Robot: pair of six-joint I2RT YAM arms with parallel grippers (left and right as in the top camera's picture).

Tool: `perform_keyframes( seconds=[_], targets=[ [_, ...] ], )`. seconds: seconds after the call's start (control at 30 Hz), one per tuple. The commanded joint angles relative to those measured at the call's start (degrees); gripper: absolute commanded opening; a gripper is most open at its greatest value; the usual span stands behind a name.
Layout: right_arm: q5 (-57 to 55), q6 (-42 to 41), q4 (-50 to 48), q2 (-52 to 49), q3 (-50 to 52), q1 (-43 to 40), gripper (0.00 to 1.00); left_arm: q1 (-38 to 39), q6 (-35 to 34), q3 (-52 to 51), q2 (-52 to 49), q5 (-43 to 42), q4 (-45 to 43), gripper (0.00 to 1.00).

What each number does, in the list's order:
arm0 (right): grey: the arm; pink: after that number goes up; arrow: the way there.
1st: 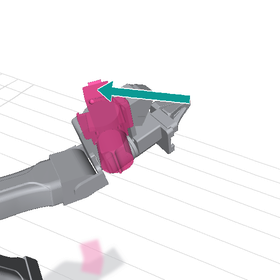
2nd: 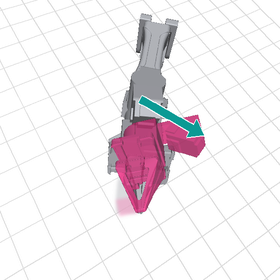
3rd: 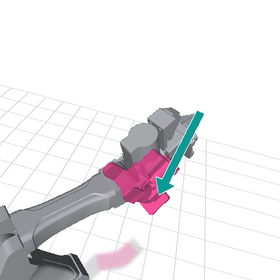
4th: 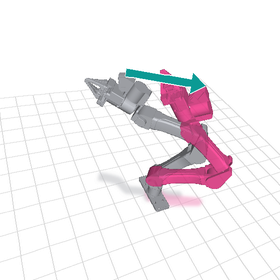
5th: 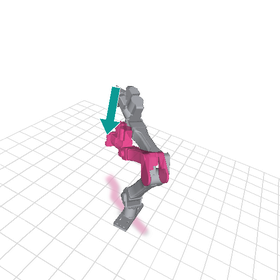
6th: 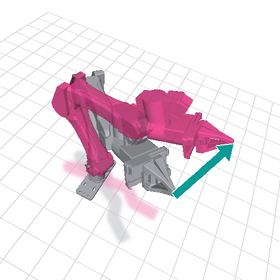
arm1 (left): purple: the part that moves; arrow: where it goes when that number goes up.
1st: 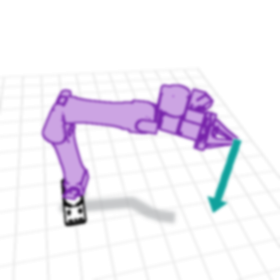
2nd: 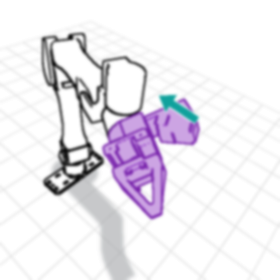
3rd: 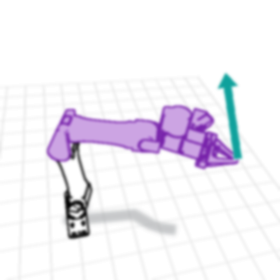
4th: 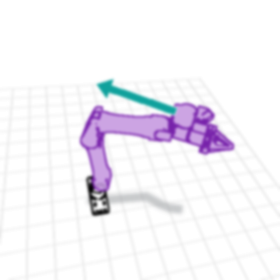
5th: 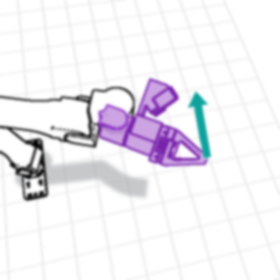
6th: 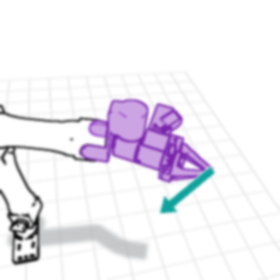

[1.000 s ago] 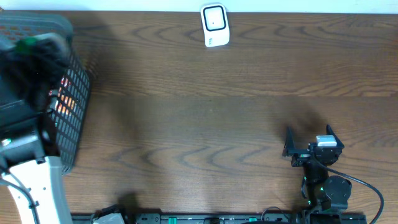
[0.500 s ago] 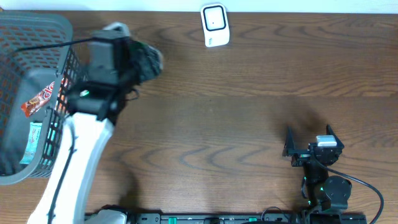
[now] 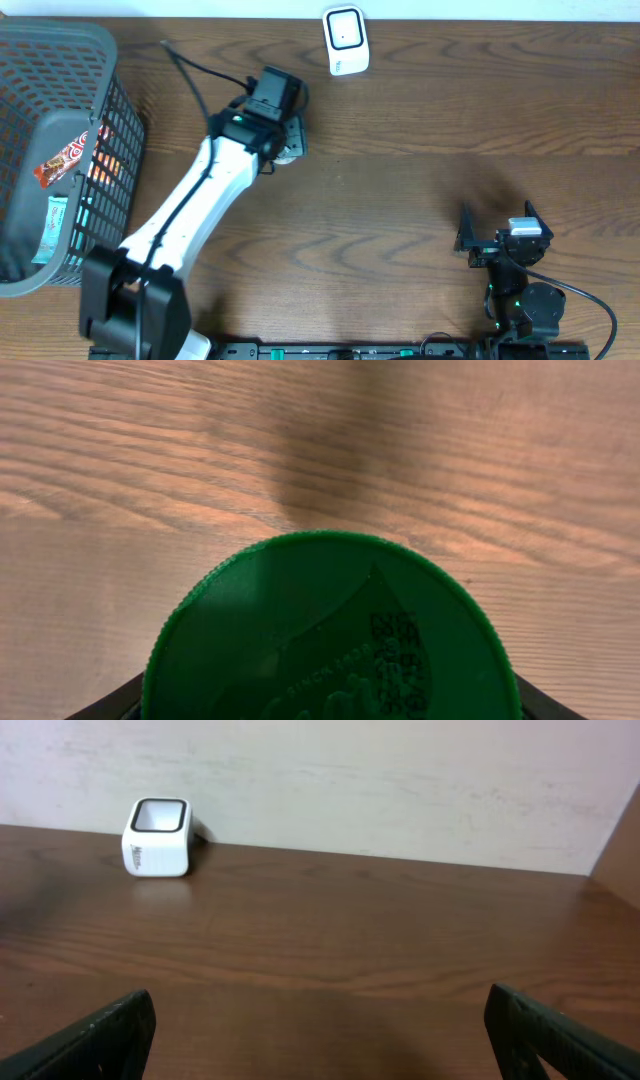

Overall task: Scan the item barcode
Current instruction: 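Lift the bottle out of the basket with the left gripper, then hold the bottle with the left gripper in front of the white scanner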

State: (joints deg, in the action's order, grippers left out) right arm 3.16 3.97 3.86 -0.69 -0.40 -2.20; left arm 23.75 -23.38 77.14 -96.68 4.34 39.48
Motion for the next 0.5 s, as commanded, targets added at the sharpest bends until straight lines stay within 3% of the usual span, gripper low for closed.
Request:
perform_keyframes(
  seconds=[0.0,0.13,0.33,0.47],
  targets=[
    [-0.07,-0.70,0.22,0.31,0.09,0.42,0.99,1.62,4.70,-0.22,-2.14,3.34,-1.51,0.67],
    [-0.09,-0.70,0.22,0.31,0.09,0.42,0.99,2.10,2.86,-0.22,-5.38,4.35,-4.09,0.67],
    [-0.09,-0.70,0.22,0.31,0.09,0.42,0.99,1.97,-16.22,-0.22,-9.51,7.56,-4.63,0.67],
    [-0.07,-0.70,0.22,0.31,0.09,0.42,0.99,2.08,-25.05,-0.22,-11.63,8.41,-4.61,0.67]
  ],
)
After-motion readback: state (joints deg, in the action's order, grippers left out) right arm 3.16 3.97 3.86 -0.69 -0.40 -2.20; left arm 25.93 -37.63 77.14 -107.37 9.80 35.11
